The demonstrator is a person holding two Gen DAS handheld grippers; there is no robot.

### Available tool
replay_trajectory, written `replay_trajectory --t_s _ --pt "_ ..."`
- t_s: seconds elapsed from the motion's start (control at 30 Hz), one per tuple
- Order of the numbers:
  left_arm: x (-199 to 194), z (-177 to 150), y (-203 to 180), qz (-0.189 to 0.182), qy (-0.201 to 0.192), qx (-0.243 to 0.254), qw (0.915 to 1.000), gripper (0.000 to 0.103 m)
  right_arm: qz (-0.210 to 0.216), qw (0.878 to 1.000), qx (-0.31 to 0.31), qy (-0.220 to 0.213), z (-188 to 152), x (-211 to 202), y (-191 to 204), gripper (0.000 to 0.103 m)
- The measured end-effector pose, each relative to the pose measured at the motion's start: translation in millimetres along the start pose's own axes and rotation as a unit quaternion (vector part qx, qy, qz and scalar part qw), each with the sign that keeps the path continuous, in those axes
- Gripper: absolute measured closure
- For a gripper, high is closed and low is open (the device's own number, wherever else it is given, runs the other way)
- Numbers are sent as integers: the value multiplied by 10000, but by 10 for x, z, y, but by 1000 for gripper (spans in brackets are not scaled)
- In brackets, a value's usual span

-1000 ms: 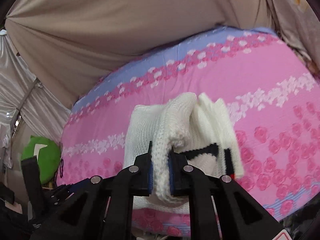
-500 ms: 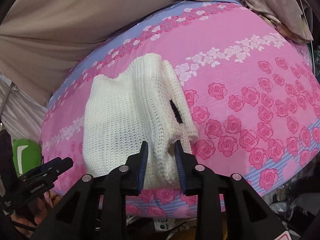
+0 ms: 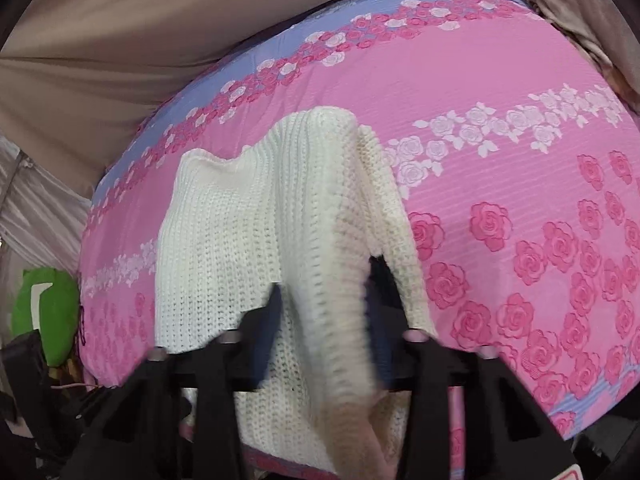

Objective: Fold small clothes

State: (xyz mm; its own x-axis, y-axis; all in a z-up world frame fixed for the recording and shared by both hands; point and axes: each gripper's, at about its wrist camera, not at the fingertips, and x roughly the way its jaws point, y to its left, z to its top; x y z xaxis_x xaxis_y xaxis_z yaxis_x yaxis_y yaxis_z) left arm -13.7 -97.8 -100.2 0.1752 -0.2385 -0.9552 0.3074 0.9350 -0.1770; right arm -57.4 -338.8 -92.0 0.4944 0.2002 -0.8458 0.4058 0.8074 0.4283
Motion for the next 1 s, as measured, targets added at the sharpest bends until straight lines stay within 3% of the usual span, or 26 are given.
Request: replay_trajectory --t_s 0.07,0.13,0.17,0.23,0.27,0.3,0.4,0.5,0.6,0.7,0.87,0.97,1.0 --pt "-62 34 19 53 -136 15 9999 31 471 9973 119 -555 56 -372 87 87" --pt "-53 55 -8 110 -144 28 9998 31 480 9947 58 -904 56 -638 114 87" --pt "-35 69 -17 113 -112 27 9999 31 292 9948 5 -978 18 -660 76 87" --pt "-29 94 -56 80 -106 11 9999 31 -412 9978 -239 -471 -96 -344 -115 86" --pt "-47 111 -79 53 -127 32 9999 31 -724 9967 -325 167 -188 -20 -256 85" --pt "-87 141 -124 4 -205 95 9997 31 -661 9968 -249 366 -276 90 -338 83" --pt "-96 242 -231 -19 -340 219 9992 31 -518 9985 -63 -166 -205 -222 -230 78" --pt "35 327 -355 59 -294 321 9990 31 -553 9950 -322 -766 -36 -507 17 77" --pt "217 363 -445 265 -227 512 9981 31 -579 9940 -647 -668 132 -346 156 77" --pt "298 389 -465 300 -167 466 9983 29 -814 9936 -732 285 174 358 50 77" --pt "14 339 -500 -10 -312 430 9986 29 -761 9943 -733 -164 84 43 58 77" --pt "-51 213 -529 -155 -255 510 9983 28 -825 9932 -691 -450 -110 -370 70 56" --pt "-47 179 -537 -163 -239 528 9982 28 -839 9933 -643 -462 -214 -432 26 56"
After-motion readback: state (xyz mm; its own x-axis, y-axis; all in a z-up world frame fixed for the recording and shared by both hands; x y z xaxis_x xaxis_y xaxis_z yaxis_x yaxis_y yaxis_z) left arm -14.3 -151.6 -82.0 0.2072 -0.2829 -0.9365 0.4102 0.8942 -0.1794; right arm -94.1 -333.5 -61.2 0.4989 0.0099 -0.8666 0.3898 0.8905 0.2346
